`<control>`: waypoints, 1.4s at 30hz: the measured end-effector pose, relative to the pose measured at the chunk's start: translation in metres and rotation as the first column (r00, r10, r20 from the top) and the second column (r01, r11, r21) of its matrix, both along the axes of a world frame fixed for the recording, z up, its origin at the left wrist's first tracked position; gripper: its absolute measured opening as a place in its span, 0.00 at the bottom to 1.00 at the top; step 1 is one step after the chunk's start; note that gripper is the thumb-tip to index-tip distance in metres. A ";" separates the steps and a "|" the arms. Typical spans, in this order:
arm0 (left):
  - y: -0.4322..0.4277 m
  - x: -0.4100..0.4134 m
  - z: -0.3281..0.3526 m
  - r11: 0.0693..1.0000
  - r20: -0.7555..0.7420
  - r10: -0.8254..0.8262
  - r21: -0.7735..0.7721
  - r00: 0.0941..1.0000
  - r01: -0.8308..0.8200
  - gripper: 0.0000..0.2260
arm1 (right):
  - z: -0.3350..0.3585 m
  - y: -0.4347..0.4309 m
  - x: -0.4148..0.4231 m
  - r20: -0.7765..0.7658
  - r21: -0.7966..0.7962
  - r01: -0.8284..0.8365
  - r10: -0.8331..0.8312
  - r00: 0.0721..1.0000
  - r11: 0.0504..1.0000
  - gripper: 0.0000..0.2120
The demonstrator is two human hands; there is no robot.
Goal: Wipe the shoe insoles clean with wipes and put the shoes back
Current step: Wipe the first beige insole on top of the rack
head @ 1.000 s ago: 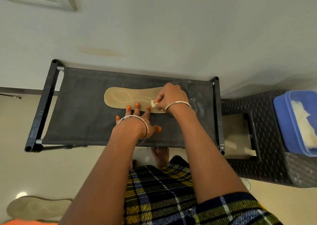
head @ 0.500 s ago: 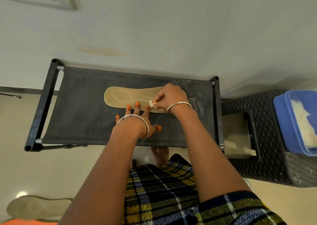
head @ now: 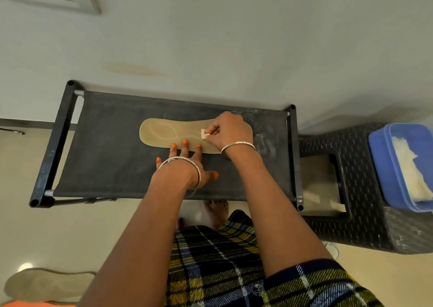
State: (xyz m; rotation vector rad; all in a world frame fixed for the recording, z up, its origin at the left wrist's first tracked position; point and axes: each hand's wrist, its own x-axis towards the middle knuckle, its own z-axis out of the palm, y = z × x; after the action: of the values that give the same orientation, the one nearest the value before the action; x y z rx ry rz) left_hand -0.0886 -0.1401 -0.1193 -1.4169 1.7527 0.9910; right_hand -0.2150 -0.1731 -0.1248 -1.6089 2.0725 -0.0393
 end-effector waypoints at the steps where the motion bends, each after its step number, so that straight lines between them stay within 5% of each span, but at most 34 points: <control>1: 0.000 0.001 0.000 1.000 0.000 -0.002 0.003 1.000 0.002 0.40 | 0.002 -0.001 -0.005 -0.008 0.034 0.033 -0.033 0.999 0.999 0.08; 5: -0.002 0.001 0.001 1.000 -0.006 -0.005 0.015 1.000 0.005 0.40 | 0.007 -0.001 -0.027 -0.126 0.143 0.127 -0.109 0.986 0.982 0.18; 12: 0.000 0.000 0.002 1.000 -0.004 -0.002 -0.005 1.000 0.002 0.40 | -0.001 0.003 0.002 0.092 -0.052 0.117 -0.112 0.989 0.992 0.04; 16: -0.002 0.002 0.002 1.000 -0.016 -0.002 0.011 1.000 0.002 0.40 | 0.000 -0.001 -0.012 0.013 -0.089 0.230 -0.230 0.973 0.969 0.08; 19: -0.002 0.003 0.001 1.000 -0.016 -0.005 0.015 1.000 0.005 0.39 | 0.002 -0.004 -0.012 -0.086 0.021 0.187 -0.185 0.979 0.982 0.15; 23: -0.002 0.002 0.003 1.000 -0.016 -0.008 0.009 1.000 0.008 0.39 | -0.001 -0.001 0.000 0.016 0.036 0.075 -0.075 0.997 0.997 0.06; 29: -0.002 0.003 0.001 1.000 -0.017 -0.005 0.012 1.000 0.005 0.39 | -0.002 -0.003 -0.012 -0.025 -0.060 0.224 -0.226 0.974 0.973 0.10; 33: -0.002 0.004 0.002 1.000 -0.013 -0.009 0.006 1.000 0.009 0.39 | -0.002 -0.002 -0.005 -0.003 0.069 0.064 -0.063 0.998 0.996 0.08; 38: -0.002 0.004 0.000 1.000 -0.013 -0.011 0.013 1.000 0.011 0.39 | -0.005 0.000 -0.012 0.052 -0.146 0.232 -0.227 0.973 0.962 0.04; 42: -0.002 0.004 0.001 1.000 -0.012 -0.010 0.012 1.000 0.010 0.39 | -0.002 -0.003 -0.010 0.060 0.075 0.025 -0.030 0.998 0.997 0.04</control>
State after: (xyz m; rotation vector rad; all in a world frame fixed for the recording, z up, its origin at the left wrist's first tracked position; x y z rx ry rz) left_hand -0.0846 -0.1421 -0.1187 -1.3962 1.7578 1.0057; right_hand -0.2245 -0.1762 -0.1263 -1.5167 2.0259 -0.0200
